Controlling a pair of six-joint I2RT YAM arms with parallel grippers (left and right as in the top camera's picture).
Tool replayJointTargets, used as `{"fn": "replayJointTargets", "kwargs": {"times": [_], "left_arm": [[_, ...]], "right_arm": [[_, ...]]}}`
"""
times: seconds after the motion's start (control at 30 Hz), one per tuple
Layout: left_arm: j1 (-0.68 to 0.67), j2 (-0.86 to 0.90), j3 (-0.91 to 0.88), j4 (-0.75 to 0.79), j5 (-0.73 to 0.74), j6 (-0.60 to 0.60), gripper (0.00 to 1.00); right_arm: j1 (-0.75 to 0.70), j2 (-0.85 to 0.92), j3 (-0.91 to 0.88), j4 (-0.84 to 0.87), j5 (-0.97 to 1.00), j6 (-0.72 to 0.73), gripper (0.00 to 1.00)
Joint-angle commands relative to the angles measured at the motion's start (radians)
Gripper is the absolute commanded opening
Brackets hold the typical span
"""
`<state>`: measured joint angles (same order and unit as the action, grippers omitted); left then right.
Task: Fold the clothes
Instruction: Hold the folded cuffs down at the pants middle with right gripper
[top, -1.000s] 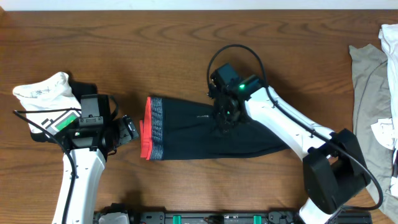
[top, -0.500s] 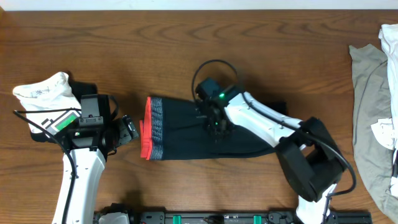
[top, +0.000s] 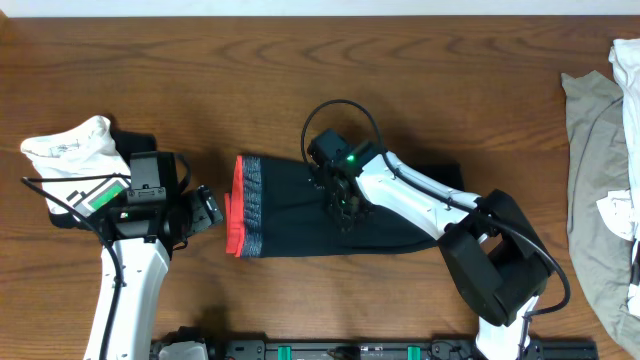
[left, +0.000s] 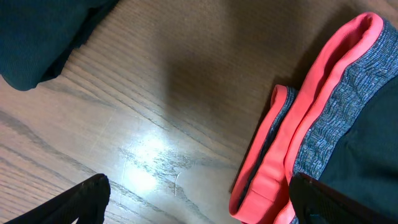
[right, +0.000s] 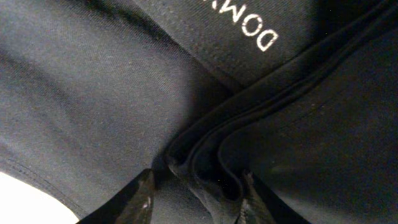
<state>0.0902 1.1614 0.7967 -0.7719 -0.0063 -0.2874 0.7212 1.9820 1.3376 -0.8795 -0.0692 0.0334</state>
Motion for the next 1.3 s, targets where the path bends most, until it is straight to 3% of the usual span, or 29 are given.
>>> {"fn": "replayJointTargets", "kwargs": {"times": [0.0,0.1,0.77,1.27], "left_arm": [[0.005,-0.005,-0.006,-0.006,-0.001,-0.002,0.93],[0.005,-0.005,-0.006,-0.006,-0.001,-0.002,0.93],[0.005,-0.005,-0.007,-0.006,-0.001,-0.002,0.94],[0.005,-0.005,-0.007,-0.005,-0.001,-0.002,0.93]], "right_arm": [[0.006,0.0,-0.006,0.002,0.037,-0.011,0.39],[0.006,0.0,-0.006,0.005,0.051,-0.004,0.34],[0.006,0.0,-0.006,0.008,0.063,-0.005,0.29],[0.006,0.0,-0.006,0.008,0.063,0.003,0.01]]}}
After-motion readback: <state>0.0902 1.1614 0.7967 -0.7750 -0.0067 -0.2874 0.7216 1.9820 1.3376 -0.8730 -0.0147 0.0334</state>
